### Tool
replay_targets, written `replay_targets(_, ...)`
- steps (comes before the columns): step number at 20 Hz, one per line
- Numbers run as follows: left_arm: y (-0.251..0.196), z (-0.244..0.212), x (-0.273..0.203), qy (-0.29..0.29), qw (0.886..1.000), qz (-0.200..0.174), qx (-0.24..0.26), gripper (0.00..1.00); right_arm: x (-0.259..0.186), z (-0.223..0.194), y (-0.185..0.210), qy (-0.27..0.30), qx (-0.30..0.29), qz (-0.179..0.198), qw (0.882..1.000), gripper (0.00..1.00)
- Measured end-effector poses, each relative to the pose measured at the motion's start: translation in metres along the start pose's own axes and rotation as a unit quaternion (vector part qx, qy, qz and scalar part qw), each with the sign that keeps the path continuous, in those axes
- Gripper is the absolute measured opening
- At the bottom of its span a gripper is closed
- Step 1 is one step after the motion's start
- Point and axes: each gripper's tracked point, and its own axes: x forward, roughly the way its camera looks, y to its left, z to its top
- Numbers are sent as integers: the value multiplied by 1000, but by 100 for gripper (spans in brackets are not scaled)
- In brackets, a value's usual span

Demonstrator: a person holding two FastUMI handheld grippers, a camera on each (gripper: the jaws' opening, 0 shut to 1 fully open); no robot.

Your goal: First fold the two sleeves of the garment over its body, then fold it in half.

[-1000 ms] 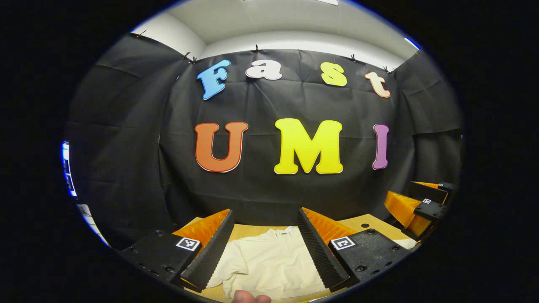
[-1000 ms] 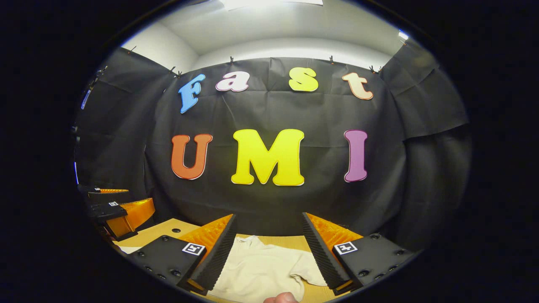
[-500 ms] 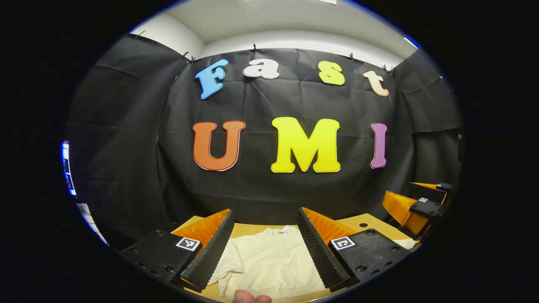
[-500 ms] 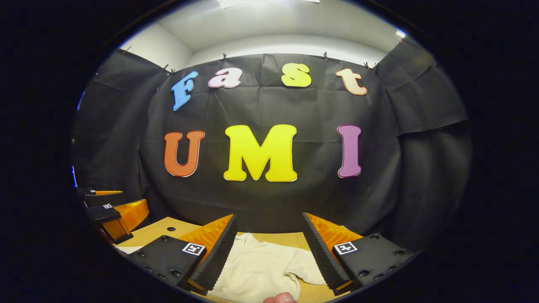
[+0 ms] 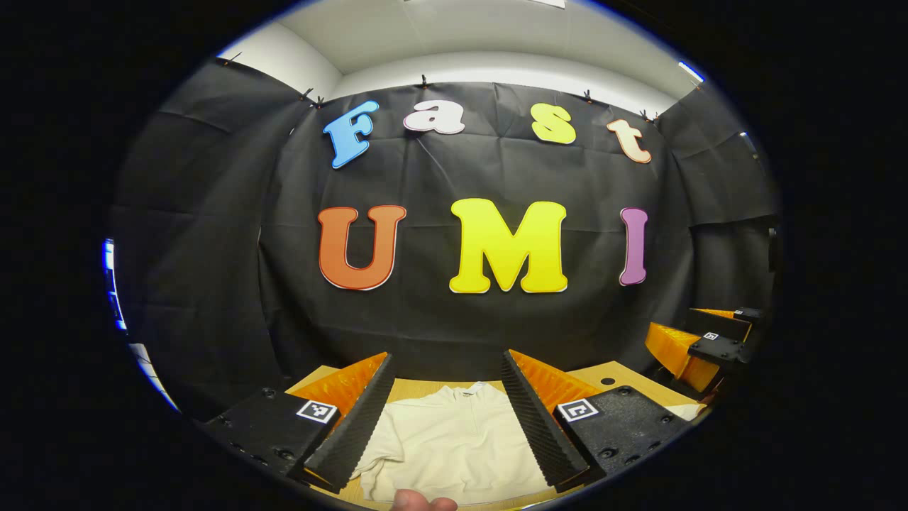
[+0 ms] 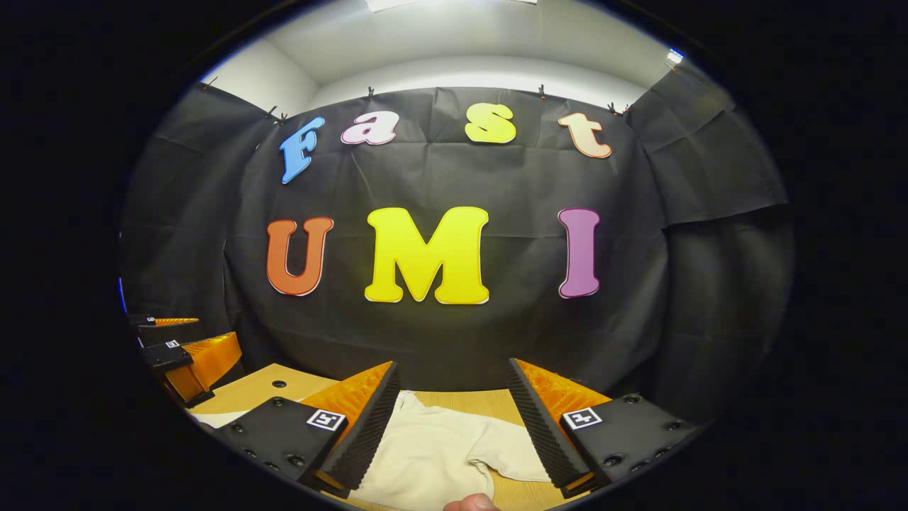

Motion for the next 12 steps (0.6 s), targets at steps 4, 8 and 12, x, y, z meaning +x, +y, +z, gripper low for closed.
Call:
replay_targets(4,-9,-2,-1,8,1000,-6,-2,97,-3,2,-24,2,6,-1,1000,95)
replay_targets(8,-18,-6,-1,14,1000,-14,1,96,-6,1,-58,3,-7,-18,1000,95)
replay_targets(12,-36,-20,1,38,999,-30,-13,96,-12,-7,-112,18,-25,-47,998,95)
